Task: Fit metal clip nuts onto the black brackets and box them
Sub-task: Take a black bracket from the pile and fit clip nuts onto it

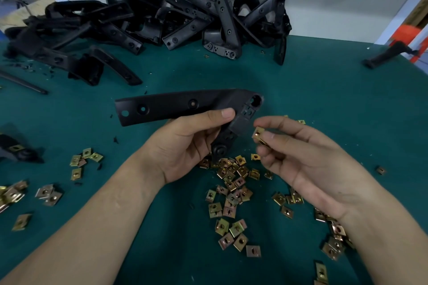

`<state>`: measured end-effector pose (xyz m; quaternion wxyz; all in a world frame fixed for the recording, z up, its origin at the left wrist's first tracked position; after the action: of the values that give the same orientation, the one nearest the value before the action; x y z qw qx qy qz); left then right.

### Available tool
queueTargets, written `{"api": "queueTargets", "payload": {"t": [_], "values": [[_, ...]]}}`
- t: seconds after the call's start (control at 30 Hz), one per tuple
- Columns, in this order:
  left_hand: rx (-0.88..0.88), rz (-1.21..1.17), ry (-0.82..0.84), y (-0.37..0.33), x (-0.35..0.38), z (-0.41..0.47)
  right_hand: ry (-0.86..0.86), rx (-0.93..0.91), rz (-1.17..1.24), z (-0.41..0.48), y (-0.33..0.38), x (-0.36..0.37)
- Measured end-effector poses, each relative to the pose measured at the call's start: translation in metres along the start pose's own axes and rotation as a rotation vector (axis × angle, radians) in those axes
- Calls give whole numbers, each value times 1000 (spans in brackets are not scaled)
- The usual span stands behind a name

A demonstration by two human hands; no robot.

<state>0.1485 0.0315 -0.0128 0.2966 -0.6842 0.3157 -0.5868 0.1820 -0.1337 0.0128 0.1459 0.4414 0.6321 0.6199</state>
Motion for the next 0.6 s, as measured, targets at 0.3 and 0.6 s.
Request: {"api": "queueTargets", "payload": {"t": [0.3,0.6], "values": [[-8,16,-3,0,-2,-1,-55,-50,63,0,2,1],[-26,57,74,2,5,-6,-80,-111,64,0,3,8]]}}
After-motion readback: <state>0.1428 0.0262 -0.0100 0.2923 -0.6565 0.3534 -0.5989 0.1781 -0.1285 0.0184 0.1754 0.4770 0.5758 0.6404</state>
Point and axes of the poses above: each hand's wrist, its own z-axis towards the middle knuckle, its own x-axis out of the palm, y = z × x, the point moved 6 cm from there along z, towards the middle knuckle
